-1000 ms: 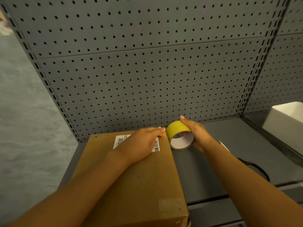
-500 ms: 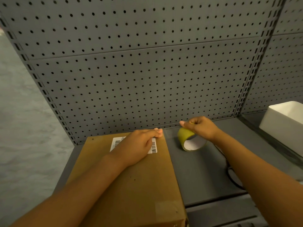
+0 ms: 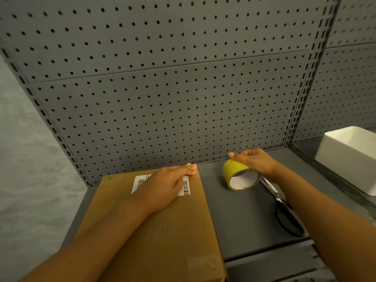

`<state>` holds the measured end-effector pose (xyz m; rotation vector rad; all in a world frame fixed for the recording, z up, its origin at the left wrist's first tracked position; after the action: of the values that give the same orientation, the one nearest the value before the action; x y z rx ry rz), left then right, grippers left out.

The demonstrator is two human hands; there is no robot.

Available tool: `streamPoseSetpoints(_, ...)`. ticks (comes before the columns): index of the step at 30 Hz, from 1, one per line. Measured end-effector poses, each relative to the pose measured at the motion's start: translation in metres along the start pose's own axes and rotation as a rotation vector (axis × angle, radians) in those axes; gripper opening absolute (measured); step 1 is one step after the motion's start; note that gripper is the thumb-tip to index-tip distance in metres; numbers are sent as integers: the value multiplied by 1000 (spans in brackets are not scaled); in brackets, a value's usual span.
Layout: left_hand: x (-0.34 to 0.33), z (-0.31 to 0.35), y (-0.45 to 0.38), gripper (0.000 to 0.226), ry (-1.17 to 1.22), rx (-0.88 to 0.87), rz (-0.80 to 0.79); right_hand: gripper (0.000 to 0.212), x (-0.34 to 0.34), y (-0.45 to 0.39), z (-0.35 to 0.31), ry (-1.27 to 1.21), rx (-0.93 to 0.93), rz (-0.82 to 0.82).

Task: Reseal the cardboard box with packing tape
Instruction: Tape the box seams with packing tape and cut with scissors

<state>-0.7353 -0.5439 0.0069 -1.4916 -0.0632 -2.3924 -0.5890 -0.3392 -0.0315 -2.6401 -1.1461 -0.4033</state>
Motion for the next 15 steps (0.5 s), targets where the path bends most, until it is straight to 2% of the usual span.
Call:
streamPoseSetpoints(9, 2, 3, 6, 40, 20, 8, 16, 67, -6, -3, 12, -101, -13, -1)
streamPoseSetpoints(15, 8, 2, 17, 41, -5, 41, 70, 74, -10, -10, 6, -17, 1, 14)
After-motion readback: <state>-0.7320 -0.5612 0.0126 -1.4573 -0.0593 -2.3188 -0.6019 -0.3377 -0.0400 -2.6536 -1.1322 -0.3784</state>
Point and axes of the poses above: each hand's wrist, its own y-axis away from the middle knuckle, its own x-axis out of the back of the hand, z = x × y, the point moved 9 cm from there along -y, towards the middle knuckle, and after that the axes turned 11 degrees about x, right-handed, at the moved point
